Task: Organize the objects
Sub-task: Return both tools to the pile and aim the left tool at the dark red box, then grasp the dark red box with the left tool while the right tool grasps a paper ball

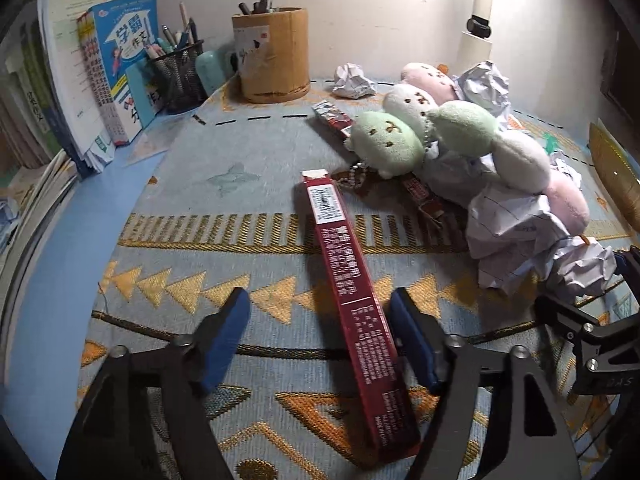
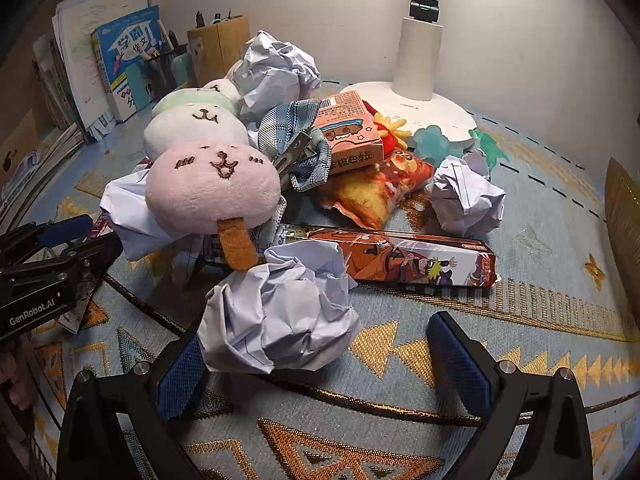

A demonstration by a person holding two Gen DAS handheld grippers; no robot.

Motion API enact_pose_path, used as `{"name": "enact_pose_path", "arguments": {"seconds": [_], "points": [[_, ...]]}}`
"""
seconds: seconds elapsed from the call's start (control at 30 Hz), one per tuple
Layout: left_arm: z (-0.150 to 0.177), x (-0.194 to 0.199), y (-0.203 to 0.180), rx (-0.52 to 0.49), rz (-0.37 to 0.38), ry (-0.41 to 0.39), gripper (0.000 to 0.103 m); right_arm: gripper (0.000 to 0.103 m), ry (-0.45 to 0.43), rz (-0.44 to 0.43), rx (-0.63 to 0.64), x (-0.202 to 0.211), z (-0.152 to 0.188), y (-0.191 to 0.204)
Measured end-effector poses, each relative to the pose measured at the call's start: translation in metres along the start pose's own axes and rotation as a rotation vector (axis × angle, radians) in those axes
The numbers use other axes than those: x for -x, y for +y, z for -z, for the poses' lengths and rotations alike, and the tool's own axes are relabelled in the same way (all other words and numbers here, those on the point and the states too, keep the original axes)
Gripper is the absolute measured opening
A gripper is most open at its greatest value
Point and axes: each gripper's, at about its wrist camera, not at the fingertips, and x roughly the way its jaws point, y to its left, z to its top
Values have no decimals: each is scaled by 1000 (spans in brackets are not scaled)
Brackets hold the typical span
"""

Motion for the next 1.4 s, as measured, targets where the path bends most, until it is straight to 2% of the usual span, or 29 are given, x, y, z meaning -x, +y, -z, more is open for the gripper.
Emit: {"name": "enact_pose_path", "arguments": {"seconds": [0.07, 0.13, 1.4], "points": [[-2, -5, 7, 40, -9, 18, 98, 103, 0, 0, 0, 0, 0, 0], [-3, -8, 13, 60, -4, 27, 102, 103, 0, 0, 0, 0, 0, 0], [-5, -10, 10, 50, -7, 28, 103, 103, 0, 3, -6, -2, -2, -1]]}}
